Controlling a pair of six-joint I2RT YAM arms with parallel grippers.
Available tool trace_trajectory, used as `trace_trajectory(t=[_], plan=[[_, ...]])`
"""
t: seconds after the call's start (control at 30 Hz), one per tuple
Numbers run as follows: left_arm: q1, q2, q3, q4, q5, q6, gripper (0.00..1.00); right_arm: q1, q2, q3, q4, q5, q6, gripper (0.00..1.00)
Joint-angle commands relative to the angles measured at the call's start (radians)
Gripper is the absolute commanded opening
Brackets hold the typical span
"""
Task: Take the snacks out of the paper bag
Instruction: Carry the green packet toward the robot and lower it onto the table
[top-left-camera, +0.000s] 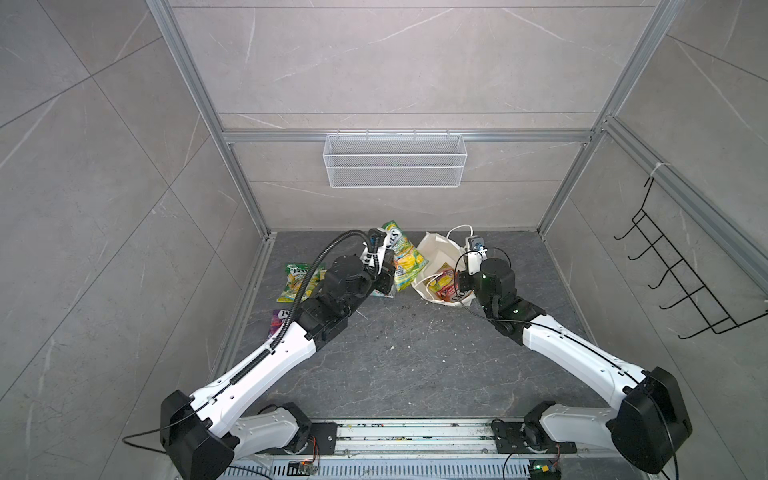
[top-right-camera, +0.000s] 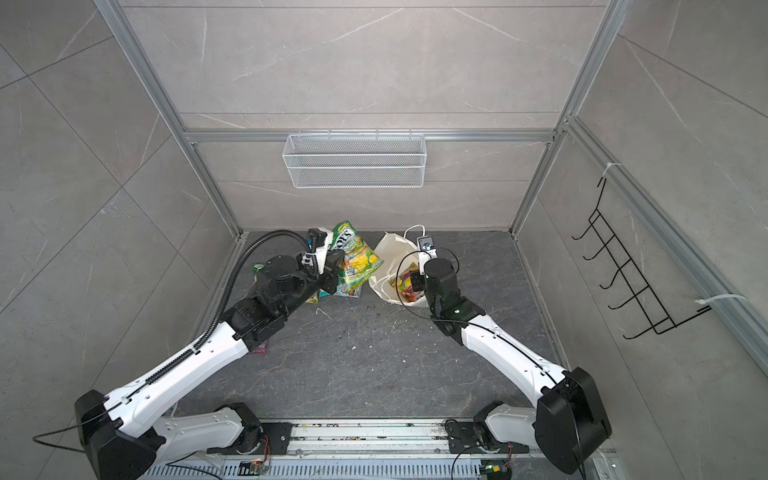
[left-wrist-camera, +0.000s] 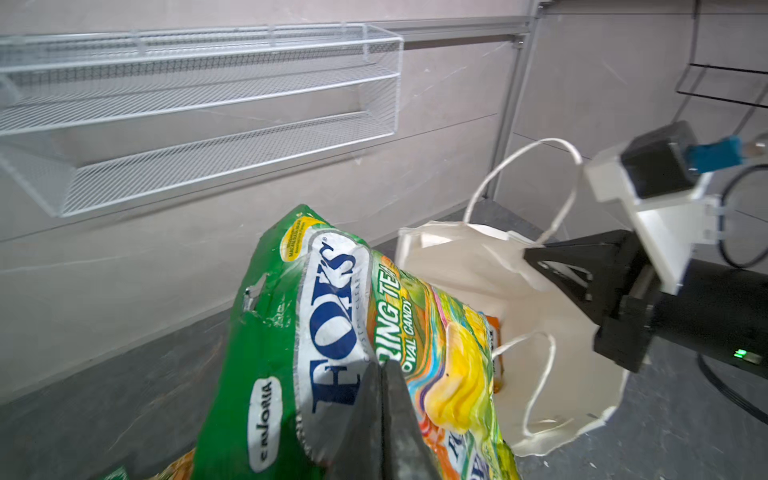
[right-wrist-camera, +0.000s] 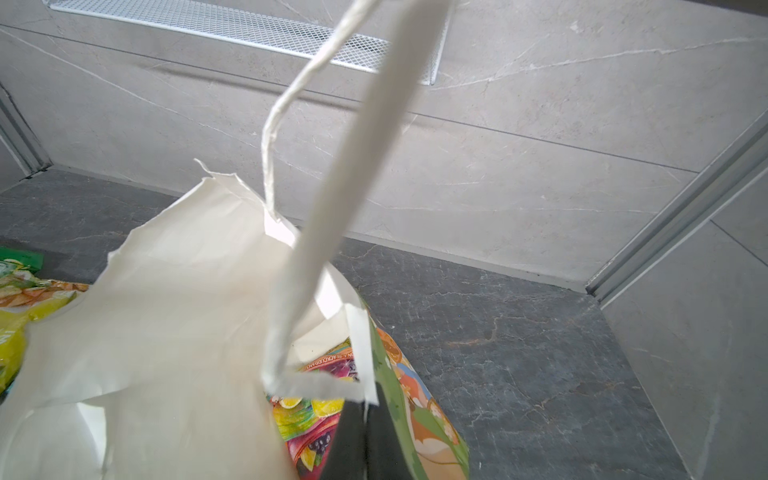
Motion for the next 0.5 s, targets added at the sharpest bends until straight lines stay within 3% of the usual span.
trace_trajectory(t=[0.0,0.1,0.3,0.47], plan=[[0.044,-0.051,-0.046,-0.138,-0.103,-0.145,0.00,-0.003,-0.033,0.008,-0.025,-0.024,0.008,0.00],[0.048,-0.075,-0.119,-0.227,-0.169,-0.257,0.00,-0.004,-0.047,0.005,-0.030,-0.051,0.000,0.00],[0.061,-0.143,-0.324,-0.230,-0.237,-0.434,0.00,-0.004,-0.046,0.007,-0.033,-0.061,-0.025,0.00],[0.084,-0.121,-0.403,-0.204,-0.248,-0.472,0.00,-0.004,-0.038,0.001,-0.015,-0.070,-0.031,0.00]])
